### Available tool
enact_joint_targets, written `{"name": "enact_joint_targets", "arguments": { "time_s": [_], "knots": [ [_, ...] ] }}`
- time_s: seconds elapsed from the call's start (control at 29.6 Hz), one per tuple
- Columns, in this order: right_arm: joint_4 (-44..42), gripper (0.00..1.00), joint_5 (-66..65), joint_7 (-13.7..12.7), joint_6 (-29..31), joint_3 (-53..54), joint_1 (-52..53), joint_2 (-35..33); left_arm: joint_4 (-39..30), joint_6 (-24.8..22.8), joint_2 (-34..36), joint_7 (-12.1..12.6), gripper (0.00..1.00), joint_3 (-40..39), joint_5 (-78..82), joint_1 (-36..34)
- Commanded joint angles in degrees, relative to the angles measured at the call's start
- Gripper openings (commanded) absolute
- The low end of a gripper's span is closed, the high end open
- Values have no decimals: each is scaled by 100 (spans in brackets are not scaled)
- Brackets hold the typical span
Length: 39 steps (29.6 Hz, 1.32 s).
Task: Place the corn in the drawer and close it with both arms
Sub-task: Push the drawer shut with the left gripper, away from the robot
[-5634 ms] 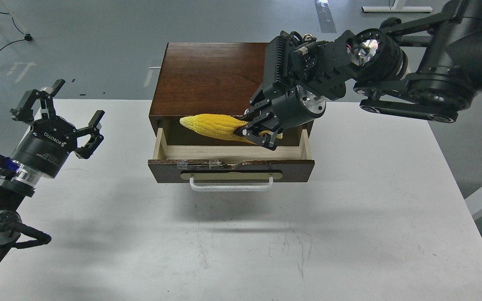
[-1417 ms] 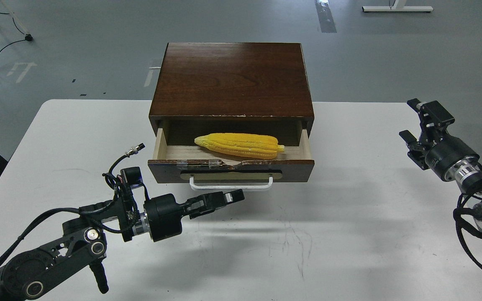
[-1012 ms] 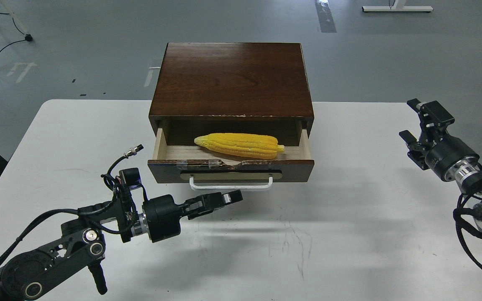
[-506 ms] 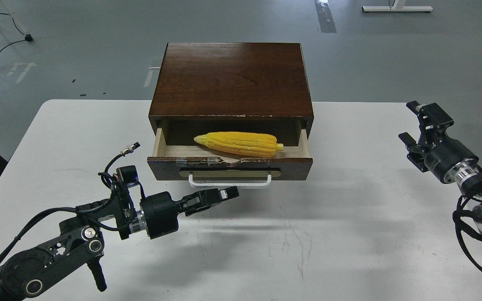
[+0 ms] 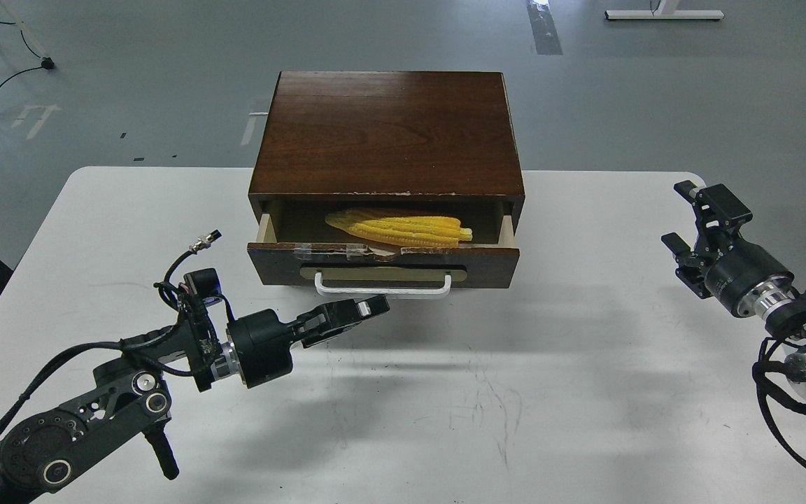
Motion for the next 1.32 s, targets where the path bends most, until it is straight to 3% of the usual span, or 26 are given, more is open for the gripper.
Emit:
{"name": "enact_joint_targets", "arguments": {
  "time_s": [0.0, 1.28],
  "knots": [
    [4, 99, 0, 0, 0, 0, -20, 2, 108, -2, -9, 34, 0, -11, -2, -27],
    [4, 99, 0, 0, 0, 0, -151, 46, 626, -10, -26, 52, 0, -160, -222, -405]
  ]
}}
